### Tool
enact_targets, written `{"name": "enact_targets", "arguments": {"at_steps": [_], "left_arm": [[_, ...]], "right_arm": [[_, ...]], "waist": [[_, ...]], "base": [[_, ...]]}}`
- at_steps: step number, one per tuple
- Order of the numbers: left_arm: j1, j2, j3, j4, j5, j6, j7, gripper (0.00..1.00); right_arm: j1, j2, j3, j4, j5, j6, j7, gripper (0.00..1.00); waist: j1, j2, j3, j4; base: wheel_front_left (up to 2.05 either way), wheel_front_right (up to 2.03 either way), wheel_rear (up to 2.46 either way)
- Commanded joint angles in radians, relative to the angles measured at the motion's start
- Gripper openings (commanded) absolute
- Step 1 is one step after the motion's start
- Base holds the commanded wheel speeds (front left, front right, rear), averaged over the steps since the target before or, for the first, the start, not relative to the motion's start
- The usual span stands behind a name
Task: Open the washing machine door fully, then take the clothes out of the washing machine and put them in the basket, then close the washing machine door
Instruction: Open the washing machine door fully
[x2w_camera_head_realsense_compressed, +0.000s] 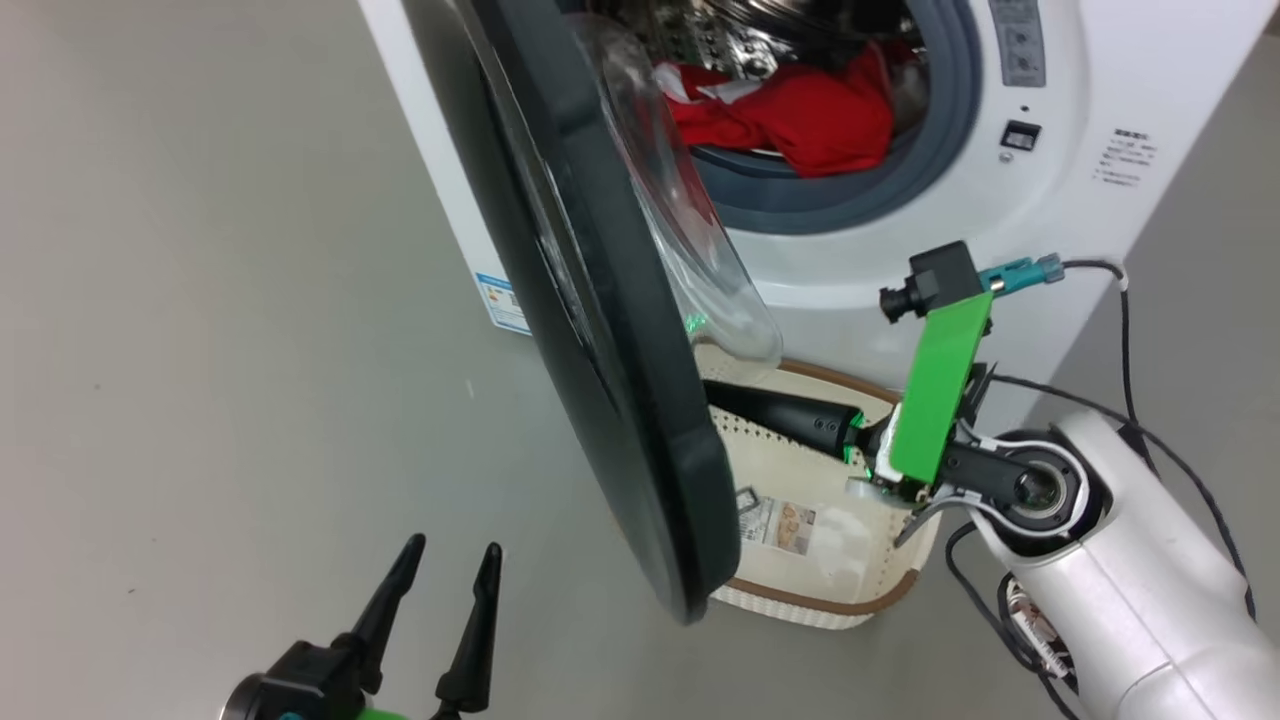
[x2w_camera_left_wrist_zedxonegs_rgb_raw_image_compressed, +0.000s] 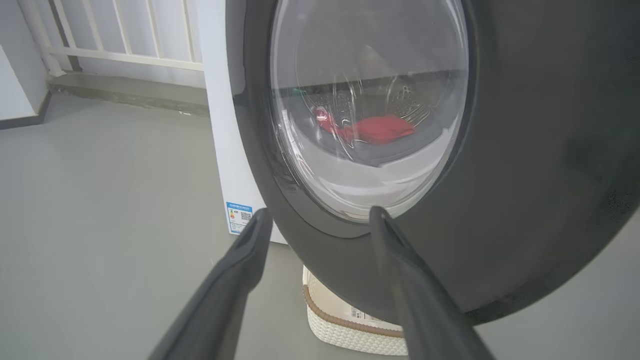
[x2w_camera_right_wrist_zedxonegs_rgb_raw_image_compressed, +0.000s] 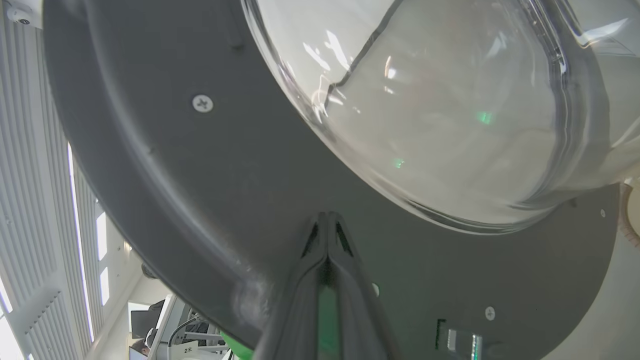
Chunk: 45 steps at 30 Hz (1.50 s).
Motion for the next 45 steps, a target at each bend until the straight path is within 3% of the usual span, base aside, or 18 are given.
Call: {"name": "enact_targets", "arguments": {"at_steps": [1,8,28,29,30,31,45], "left_arm": [[-0.001,0.014,0.039,-0.03,-0.001,0.011,-0.009,1.0],[0.014,0.014,0.047,-0.028,0.001,0.028,-0.009,1.0],[0.031,0.014,0.089,-0.072,-0.004,0.064,-0.009,1.0],[0.032,0.014,0.089,-0.072,-0.004,0.064,-0.009,1.0],[0.032,0.014,0.089,-0.072,-0.003,0.064,-0.009,1.0],[0.033,0.014,0.089,-0.071,-0.003,0.063,-0.009,1.0],[0.044,0.014,0.096,-0.043,0.015,0.05,-0.009,1.0]], "right_arm": [[0.011,0.029,0.02,-0.04,-0.009,0.005,0.004,0.0],[0.05,0.056,0.037,-0.047,-0.027,0.005,-0.017,0.0],[0.02,0.11,0.118,-0.02,-0.044,0.005,-0.076,0.0],[0.022,0.108,0.117,-0.017,-0.049,0.005,-0.084,0.44],[0.026,0.107,0.113,-0.014,-0.05,0.005,-0.093,0.82],[0.032,0.105,0.107,-0.01,-0.05,0.005,-0.103,1.0],[0.163,0.034,0.073,0.019,-0.11,0.005,-0.321,1.0]], "waist": [[-0.0001,0.0,-0.027,0.034],[-0.0001,0.0,-0.057,0.094],[-0.0001,0.0,-0.057,0.106],[-0.0001,0.0,-0.058,0.105],[-0.0001,0.0,-0.06,0.104],[-0.0001,0.0,-0.062,0.103],[-0.0001,0.0,-0.101,0.082]], "base": [[0.0,0.0,0.0],[0.0,0.0,0.0],[0.0,0.0,0.0],[0.0,0.0,0.0],[0.0,0.0,0.0],[0.0,0.0,0.0],[0.0,0.0,0.0]]}}
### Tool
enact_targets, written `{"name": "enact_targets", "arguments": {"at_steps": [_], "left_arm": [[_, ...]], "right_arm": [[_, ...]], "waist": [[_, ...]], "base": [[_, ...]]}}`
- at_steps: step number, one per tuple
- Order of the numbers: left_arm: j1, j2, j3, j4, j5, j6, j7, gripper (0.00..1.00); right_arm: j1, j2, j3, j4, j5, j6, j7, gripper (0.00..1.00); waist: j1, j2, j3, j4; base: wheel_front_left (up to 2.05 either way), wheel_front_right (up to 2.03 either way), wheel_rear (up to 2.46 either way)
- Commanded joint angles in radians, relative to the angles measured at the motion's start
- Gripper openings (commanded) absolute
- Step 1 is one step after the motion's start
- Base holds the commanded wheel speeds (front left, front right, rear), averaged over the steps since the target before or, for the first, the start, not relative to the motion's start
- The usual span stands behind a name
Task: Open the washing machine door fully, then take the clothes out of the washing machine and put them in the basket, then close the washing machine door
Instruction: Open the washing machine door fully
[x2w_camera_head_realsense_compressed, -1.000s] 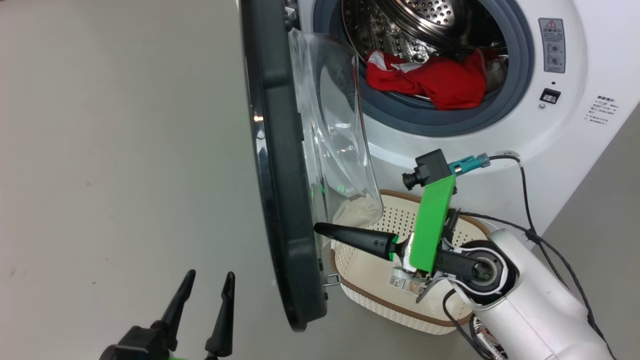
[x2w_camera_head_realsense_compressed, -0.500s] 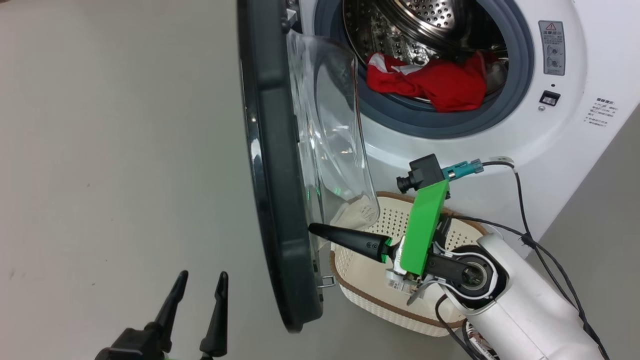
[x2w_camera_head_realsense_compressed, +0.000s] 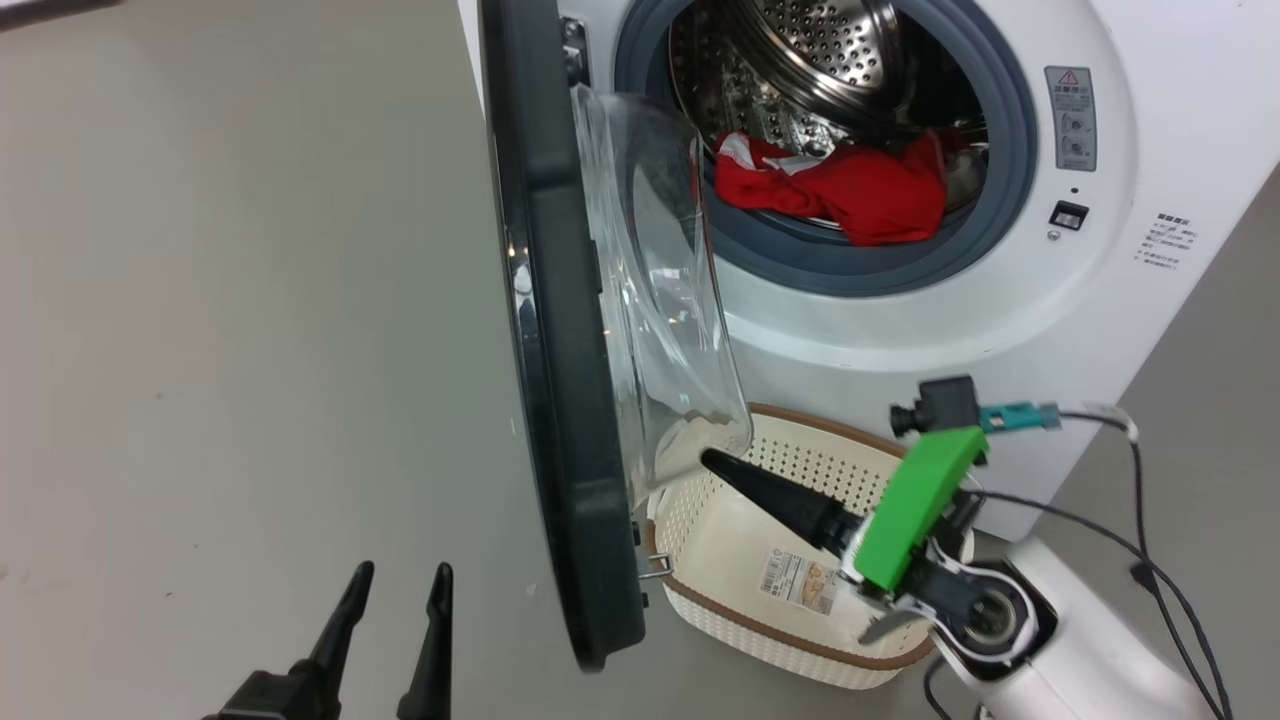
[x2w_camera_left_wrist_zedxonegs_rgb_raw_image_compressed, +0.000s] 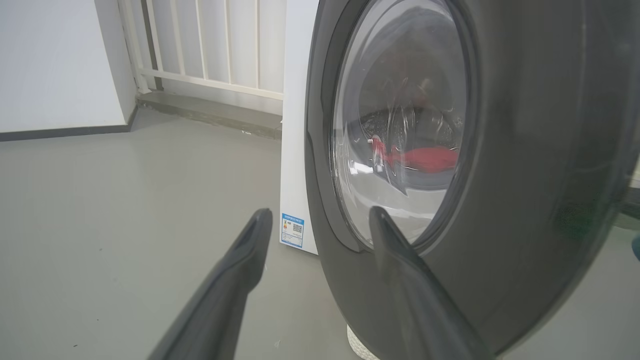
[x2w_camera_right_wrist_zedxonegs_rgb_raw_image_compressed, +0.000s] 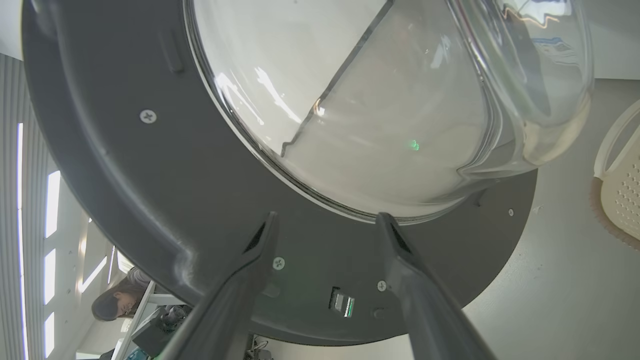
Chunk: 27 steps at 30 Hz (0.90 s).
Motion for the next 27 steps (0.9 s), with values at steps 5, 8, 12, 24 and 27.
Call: {"name": "enact_targets", "arguments": {"at_steps": [5,8,12,24,27], "left_arm": [[-0.008,0.012,0.052,-0.009,0.022,-0.014,-0.009,1.0],[-0.002,0.012,0.064,-0.008,0.026,-0.018,-0.009,1.0],[0.0,0.012,0.076,-0.006,0.03,-0.021,-0.009,1.0],[0.009,0.012,0.1,0.0,0.036,-0.025,-0.009,1.0],[0.013,0.012,0.104,0.003,0.037,-0.026,-0.009,1.0]], "right_arm": [[0.065,-0.037,0.006,-0.034,-0.019,0.005,-0.066,1.0],[0.091,-0.065,0.02,-0.034,-0.05,0.005,-0.11,1.0],[0.123,-0.104,0.05,-0.028,-0.098,0.005,-0.181,1.0],[0.168,-0.186,0.124,-0.004,-0.18,0.005,-0.407,1.0],[0.174,-0.204,0.149,0.004,-0.215,0.005,-0.488,1.0]], "waist": [[0.0,0.0,-0.014,-0.018],[0.0,0.0,-0.016,-0.032],[0.0,0.0,-0.018,-0.048],[0.0,0.0,-0.025,-0.085],[0.0,0.0,-0.03,-0.091]], "base": [[0.0,0.0,0.0],[0.0,0.0,0.0],[0.0,0.0,0.0],[0.0,0.0,0.0],[0.0,0.0,0.0]]}}
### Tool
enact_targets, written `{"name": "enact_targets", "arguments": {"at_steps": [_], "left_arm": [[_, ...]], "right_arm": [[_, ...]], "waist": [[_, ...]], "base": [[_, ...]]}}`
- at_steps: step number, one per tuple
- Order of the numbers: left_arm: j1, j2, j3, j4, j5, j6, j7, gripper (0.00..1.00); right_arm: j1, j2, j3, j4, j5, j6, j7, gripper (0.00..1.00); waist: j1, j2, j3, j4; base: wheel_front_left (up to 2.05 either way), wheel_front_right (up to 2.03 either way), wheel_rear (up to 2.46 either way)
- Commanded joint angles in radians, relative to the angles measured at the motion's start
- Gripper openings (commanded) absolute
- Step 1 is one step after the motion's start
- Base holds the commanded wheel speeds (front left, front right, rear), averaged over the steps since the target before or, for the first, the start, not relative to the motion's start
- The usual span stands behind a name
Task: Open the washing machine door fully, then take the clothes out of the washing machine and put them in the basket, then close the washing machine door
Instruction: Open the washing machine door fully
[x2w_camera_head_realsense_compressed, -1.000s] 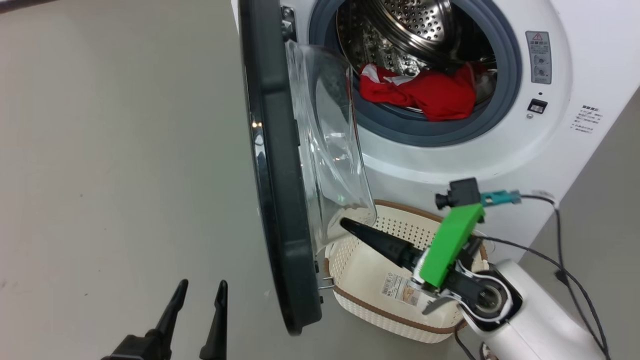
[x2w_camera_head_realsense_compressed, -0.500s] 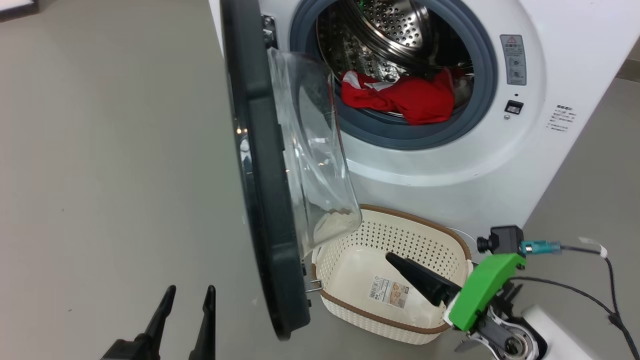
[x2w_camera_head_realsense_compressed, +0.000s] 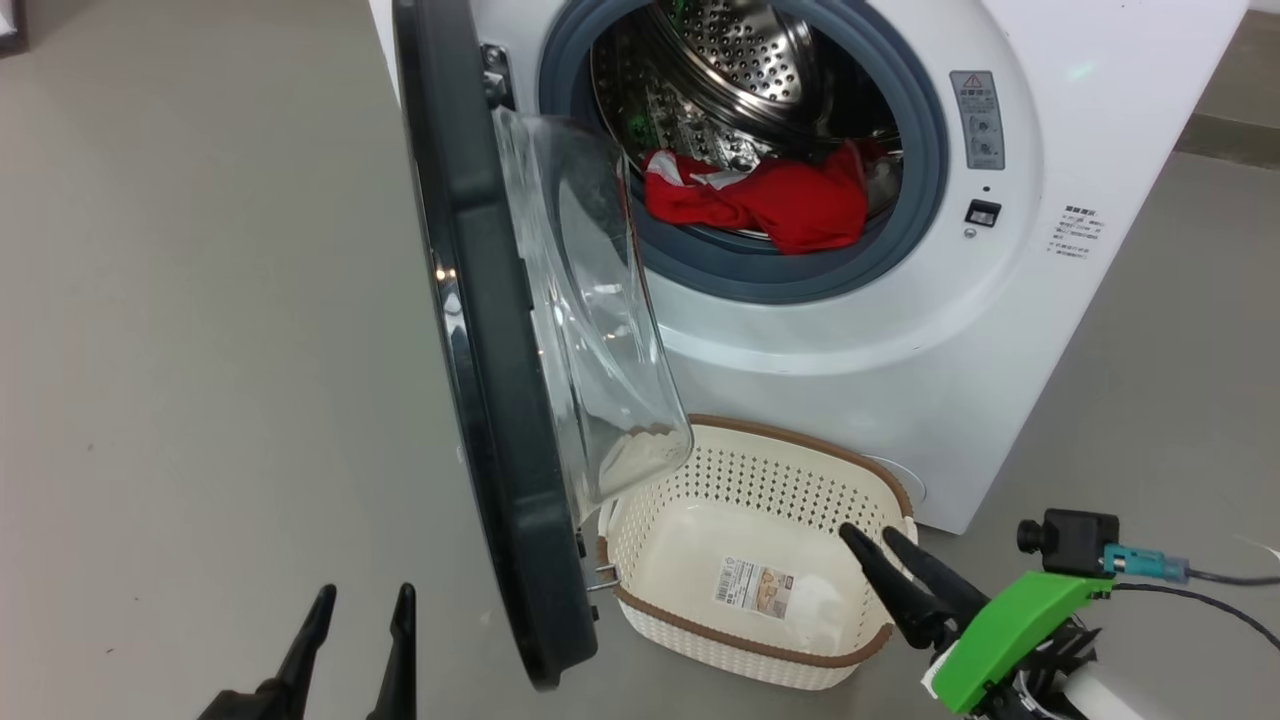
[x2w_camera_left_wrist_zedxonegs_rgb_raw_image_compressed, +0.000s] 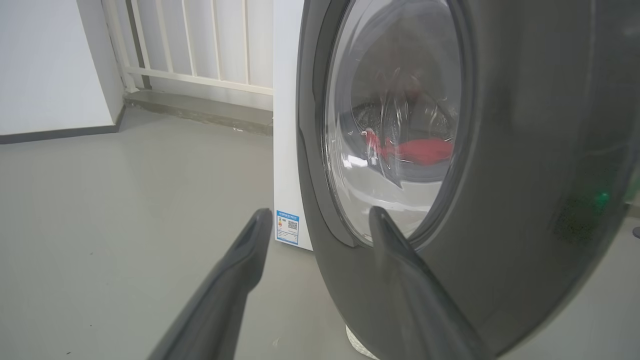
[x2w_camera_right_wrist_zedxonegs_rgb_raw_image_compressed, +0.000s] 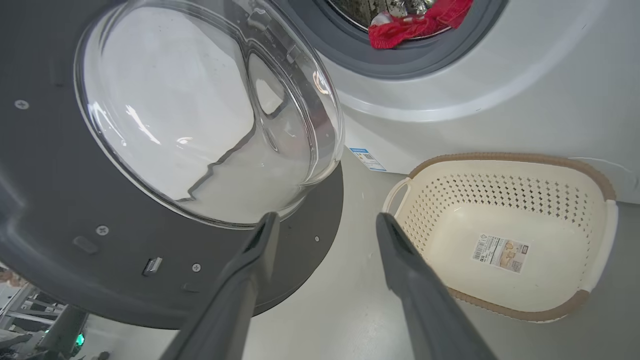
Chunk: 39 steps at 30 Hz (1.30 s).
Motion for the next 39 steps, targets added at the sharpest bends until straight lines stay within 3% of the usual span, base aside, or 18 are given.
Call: {"name": "enact_targets", "arguments": {"at_steps": [1,5,11,18,28,39], "left_arm": [[-0.014,0.011,0.038,-0.019,0.011,-0.009,-0.009,1.0],[-0.012,0.011,0.043,-0.018,0.012,-0.011,-0.009,1.0],[-0.011,0.011,0.046,-0.02,0.012,-0.01,-0.009,1.0],[-0.013,0.011,0.05,-0.02,0.012,-0.007,-0.009,1.0],[-0.02,0.011,0.053,-0.02,0.014,-0.007,-0.009,1.0],[-0.018,0.011,0.05,-0.016,0.013,-0.007,-0.009,1.0]], "right_arm": [[0.006,-0.018,0.018,-0.011,-0.021,0.005,-0.04,1.0],[-0.001,-0.033,0.053,0.024,-0.083,0.005,-0.138,1.0],[-0.011,-0.021,0.048,0.066,-0.169,0.005,-0.185,1.0],[0.032,0.033,-0.117,0.038,-0.353,0.005,-0.187,1.0],[0.115,0.112,-0.277,-0.056,-0.581,0.005,-0.187,1.0],[0.202,0.165,-0.321,-0.036,-0.699,0.005,-0.187,1.0]], "waist": [[0.0,0.0,-0.003,-0.003],[0.0,0.0,-0.004,-0.007],[0.0,0.0,-0.002,-0.01],[0.0,0.0,0.0,-0.009],[0.0,0.0,0.001,-0.005],[0.0,0.0,-0.005,-0.004]], "base": [[0.0,0.0,0.0],[0.0,0.0,0.0],[0.0,0.0,0.0],[0.0,0.0,0.0],[0.0,0.0,0.0],[0.0,0.0,0.0]]}}
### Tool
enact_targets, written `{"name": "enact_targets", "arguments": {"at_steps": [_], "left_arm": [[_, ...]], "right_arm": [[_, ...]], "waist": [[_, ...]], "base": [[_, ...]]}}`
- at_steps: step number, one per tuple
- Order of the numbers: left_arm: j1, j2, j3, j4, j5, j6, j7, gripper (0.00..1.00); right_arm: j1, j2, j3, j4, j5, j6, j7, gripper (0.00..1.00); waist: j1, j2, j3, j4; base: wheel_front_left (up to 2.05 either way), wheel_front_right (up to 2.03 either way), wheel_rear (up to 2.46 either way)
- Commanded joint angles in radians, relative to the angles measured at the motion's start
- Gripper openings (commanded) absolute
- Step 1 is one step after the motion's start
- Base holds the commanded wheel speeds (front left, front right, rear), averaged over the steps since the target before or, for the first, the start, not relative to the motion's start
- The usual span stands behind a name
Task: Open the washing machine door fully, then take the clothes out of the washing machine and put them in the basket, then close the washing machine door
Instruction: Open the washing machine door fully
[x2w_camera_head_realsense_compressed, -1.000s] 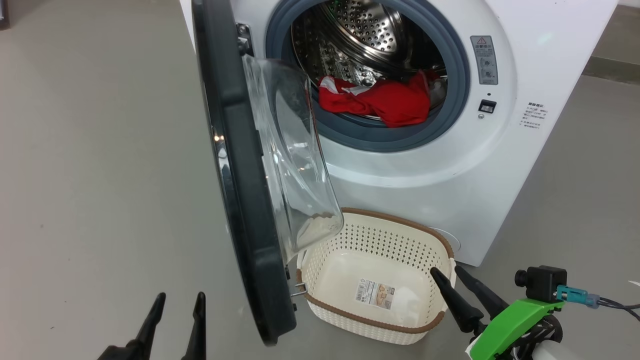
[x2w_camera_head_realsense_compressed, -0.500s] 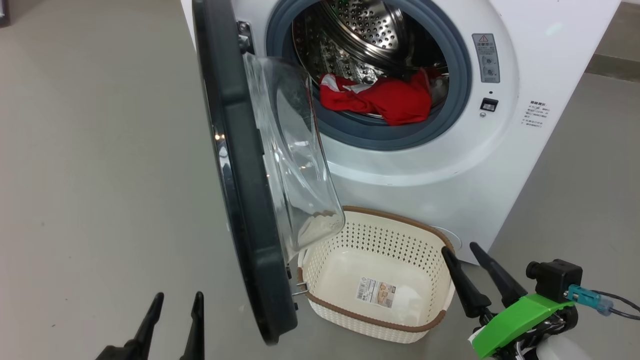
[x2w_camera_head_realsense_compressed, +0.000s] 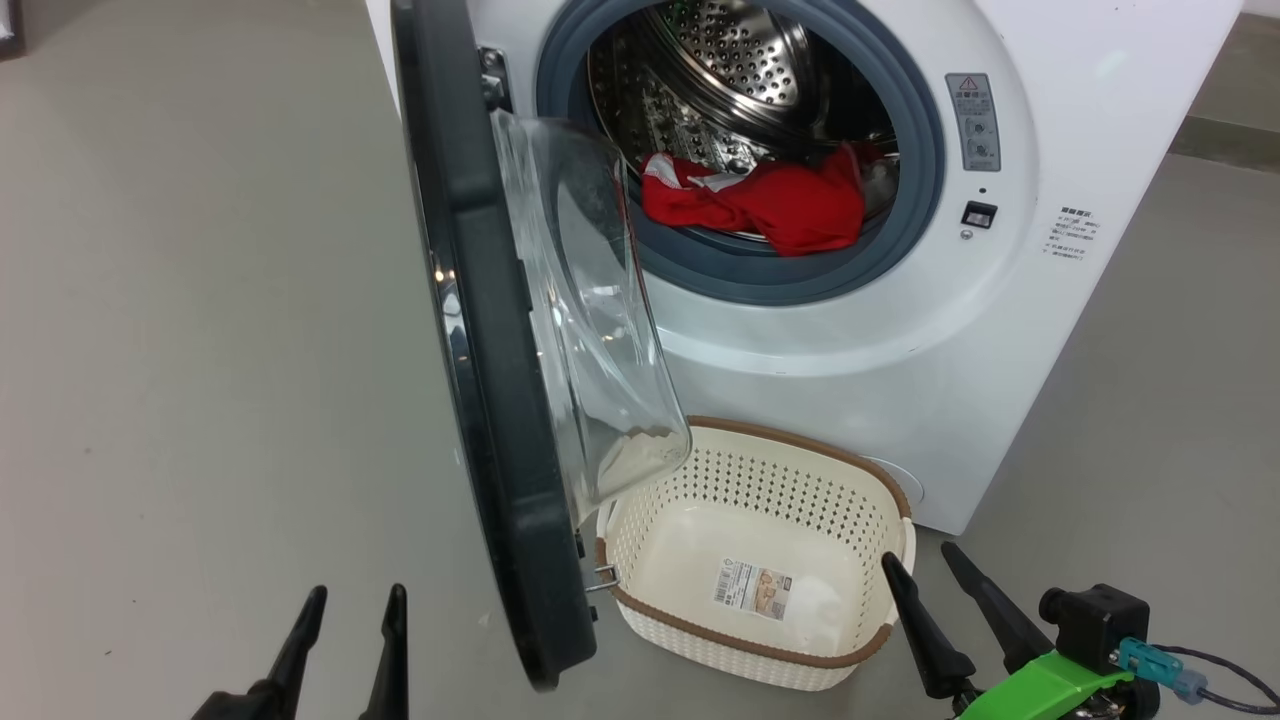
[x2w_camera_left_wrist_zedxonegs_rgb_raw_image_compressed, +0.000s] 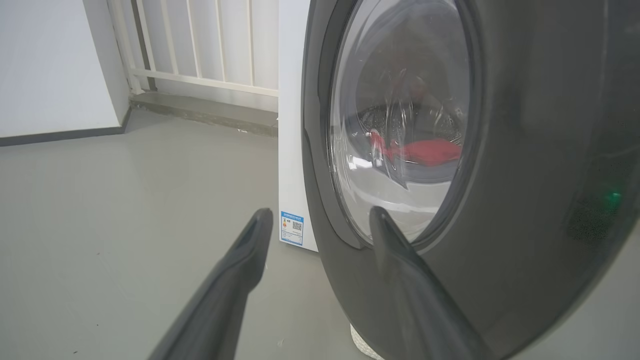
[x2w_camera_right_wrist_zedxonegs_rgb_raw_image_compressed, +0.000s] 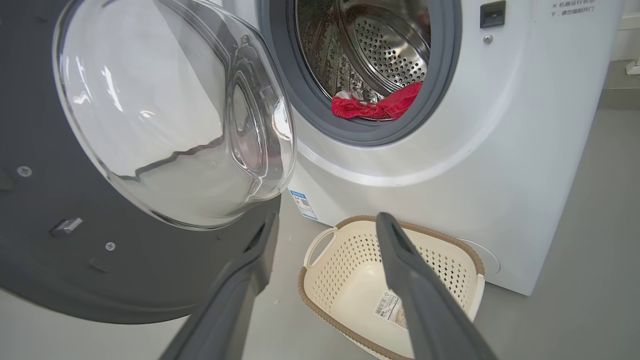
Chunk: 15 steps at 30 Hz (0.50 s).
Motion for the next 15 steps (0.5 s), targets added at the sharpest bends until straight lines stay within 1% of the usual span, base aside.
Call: {"name": "enact_targets", "arguments": {"at_steps": [1,7,15], "left_arm": [[-0.019,0.011,0.032,-0.019,0.005,-0.006,-0.009,1.0],[-0.017,0.011,0.026,-0.016,0.001,-0.004,-0.009,1.0],[-0.02,0.011,0.024,-0.014,0.004,-0.003,-0.009,1.0]], "right_arm": [[-0.006,-0.004,0.01,-0.02,-0.012,0.005,-0.009,1.0],[0.01,0.01,-0.019,-0.016,-0.059,0.005,-0.009,1.0],[0.015,0.008,-0.036,-0.016,-0.121,0.005,-0.009,1.0]], "waist": [[0.0,0.0,0.001,0.0],[0.0,0.0,0.001,-0.006],[0.0,0.0,-0.008,-0.01]], "base": [[0.0,0.0,0.0],[0.0,0.0,0.0],[0.0,0.0,0.0]]}}
